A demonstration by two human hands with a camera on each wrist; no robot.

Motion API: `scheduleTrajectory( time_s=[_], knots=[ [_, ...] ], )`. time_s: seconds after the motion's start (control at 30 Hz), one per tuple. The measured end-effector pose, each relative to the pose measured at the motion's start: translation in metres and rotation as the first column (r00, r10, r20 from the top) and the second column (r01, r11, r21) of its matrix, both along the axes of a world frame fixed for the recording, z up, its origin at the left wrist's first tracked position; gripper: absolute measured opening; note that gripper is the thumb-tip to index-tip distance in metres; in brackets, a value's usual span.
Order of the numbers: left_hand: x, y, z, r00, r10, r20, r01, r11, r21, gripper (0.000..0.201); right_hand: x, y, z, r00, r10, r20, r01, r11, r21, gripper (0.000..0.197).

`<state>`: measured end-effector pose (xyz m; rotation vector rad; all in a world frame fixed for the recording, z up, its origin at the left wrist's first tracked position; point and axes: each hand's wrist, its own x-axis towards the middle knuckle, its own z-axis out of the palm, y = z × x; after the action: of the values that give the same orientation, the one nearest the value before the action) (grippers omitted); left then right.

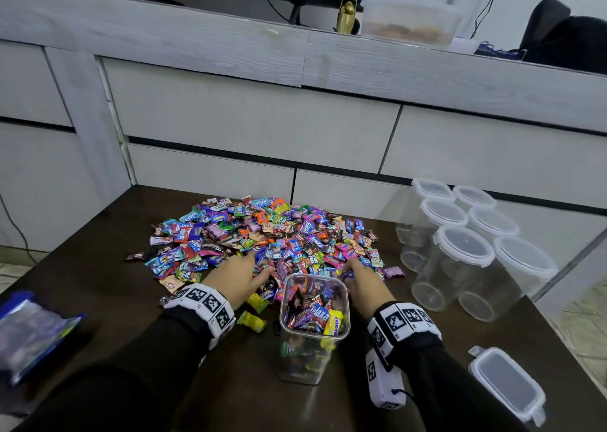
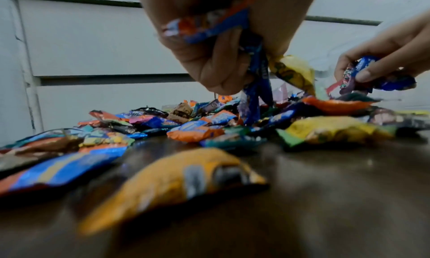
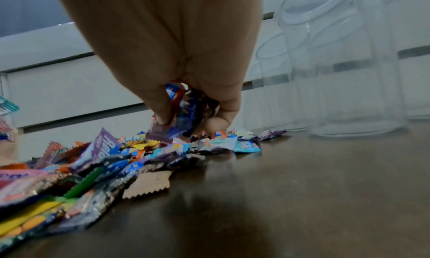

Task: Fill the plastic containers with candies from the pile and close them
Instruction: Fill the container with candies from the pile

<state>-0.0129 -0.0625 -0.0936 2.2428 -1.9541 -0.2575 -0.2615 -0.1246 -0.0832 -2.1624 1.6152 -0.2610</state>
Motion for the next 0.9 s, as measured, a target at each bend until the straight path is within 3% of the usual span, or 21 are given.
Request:
scheduleTrajectory(
  time_s=[0.23, 0.47, 0.7, 0.83, 0.9],
  knots=[
    [-0.002, 0.007, 0.044, 0.99, -0.05, -0.129, 0.019, 0.974, -0.226, 0.046, -0.012, 0.017, 0.034, 0.961, 0.021, 0.275, 0.001, 0.997, -0.077, 0.006],
    [-0.027, 0.021, 0.096, 0.971, -0.14, -0.193, 0.054, 0.917, -0.396, 0.036, -0.007, 0.042, 0.075, 0.867, 0.024, 0.497, 0.005, 0.998, -0.057, 0.005],
    [-0.063, 0.031, 0.105, 0.92, -0.303, -0.249, 0.12, 0.823, -0.555, 0.037, 0.012, 0.064, 0.085, 0.845, 0.145, 0.514, -0.112, 0.989, -0.094, 0.005],
    [-0.069, 0.035, 0.095, 0.909, -0.346, -0.231, 0.192, 0.841, -0.506, 0.022, 0.011, 0.068, 0.083, 0.849, 0.126, 0.514, -0.088, 0.991, -0.098, 0.007],
    [-0.07, 0.036, 0.09, 0.904, -0.377, -0.2, 0.247, 0.845, -0.475, 0.037, 0.008, 0.066, 0.082, 0.852, 0.1, 0.514, -0.065, 0.994, -0.085, 0.005]
  ],
)
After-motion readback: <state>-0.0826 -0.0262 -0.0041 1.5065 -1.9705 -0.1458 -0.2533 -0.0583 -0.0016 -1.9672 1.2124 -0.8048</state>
